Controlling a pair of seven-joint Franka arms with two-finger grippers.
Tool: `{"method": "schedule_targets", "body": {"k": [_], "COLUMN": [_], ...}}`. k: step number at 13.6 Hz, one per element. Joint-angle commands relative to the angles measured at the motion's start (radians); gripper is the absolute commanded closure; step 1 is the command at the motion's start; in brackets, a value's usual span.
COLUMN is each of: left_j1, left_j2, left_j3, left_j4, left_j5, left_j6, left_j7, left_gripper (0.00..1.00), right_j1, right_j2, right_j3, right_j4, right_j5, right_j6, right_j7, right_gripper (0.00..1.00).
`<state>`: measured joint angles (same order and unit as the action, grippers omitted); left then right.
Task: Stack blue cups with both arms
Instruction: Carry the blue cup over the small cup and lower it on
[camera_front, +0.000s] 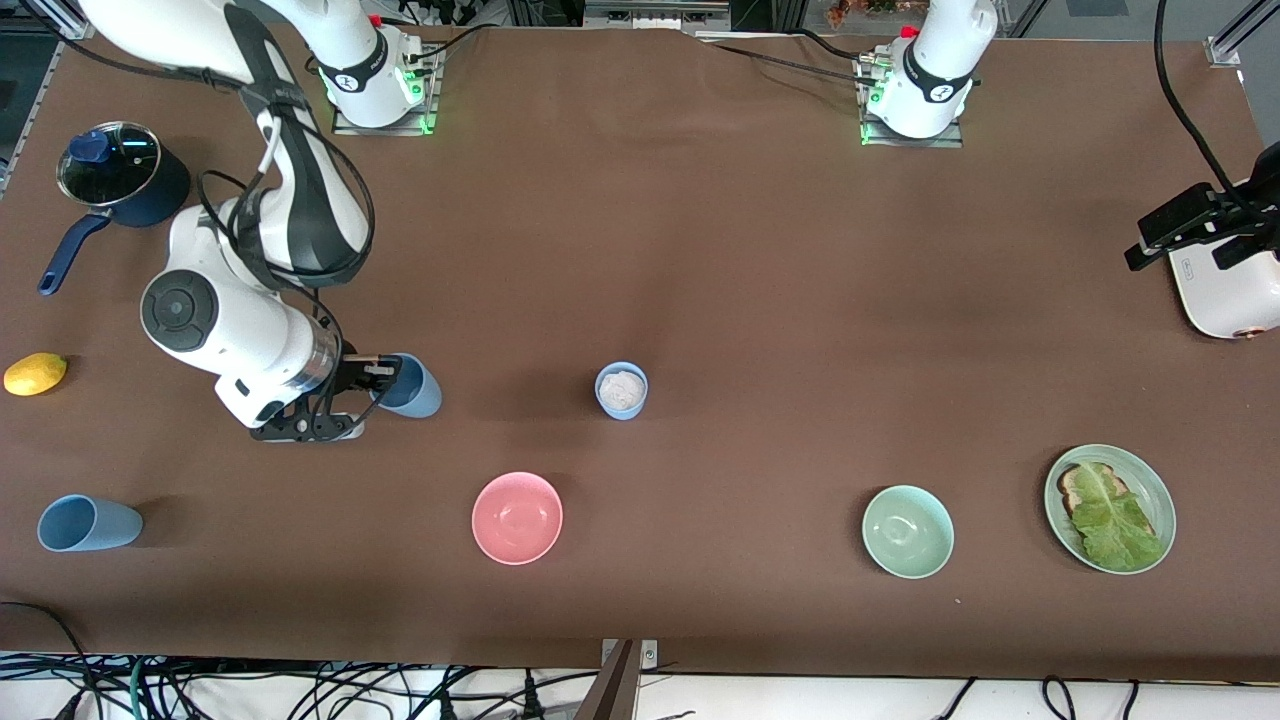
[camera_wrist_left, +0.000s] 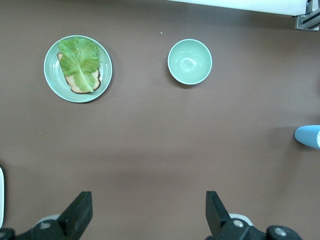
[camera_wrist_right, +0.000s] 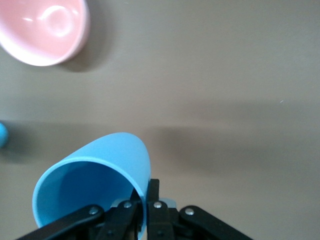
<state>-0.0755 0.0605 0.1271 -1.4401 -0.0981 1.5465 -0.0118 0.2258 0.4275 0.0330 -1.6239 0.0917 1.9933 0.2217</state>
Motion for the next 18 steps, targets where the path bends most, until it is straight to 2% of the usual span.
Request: {"method": "schedule_targets", "body": {"k": [1,2,4,10,15,18], "left_j1": [0.031,0.049,0.053,0.060,0.062,0.060], "left_j2": [-0.030,-0.030,-0.030,-0.022,-0.013,-0.013], "left_j3": [-0.036,-0.068,-0.083,-0.081,-0.080,-0.081], "left_j4": [-0.019,-0.019,-0.017,-0.003,-0.003,-0.003], "left_j5": [0.014,0.018,0.020,0.021,0.023,0.040], "left_j6": [-0.003,-0.009,-0.016,-0.043,-0.045,-0.045], "left_j7": [0.041,0.039,0.030,0.032,0.042,0.042], "left_gripper": [0.00,0.00,0.00,0.00,0.00,0.00], "right_j1": [0.006,0.012,0.061,0.210,0.260,0.267], "right_j2": [0.000,0.008,0.028,0.141,0.192,0.214], "right_j3": [0.079,0.108,0.136,0.134,0.130,0.130], "right_j4": [0.059,0.080,0.114,0.263,0.269,0.269], "right_j5": [0.011,0.011,0.010,0.002,-0.009,-0.075], "right_j6": [-0.041,-0.039,-0.028,0.021,0.114,0.120], "right_j7": [0.181,0.249,0.393,0.643,0.671,0.674], "right_gripper": [1.00,1.00,1.00,1.00,1.00,1.00]}}
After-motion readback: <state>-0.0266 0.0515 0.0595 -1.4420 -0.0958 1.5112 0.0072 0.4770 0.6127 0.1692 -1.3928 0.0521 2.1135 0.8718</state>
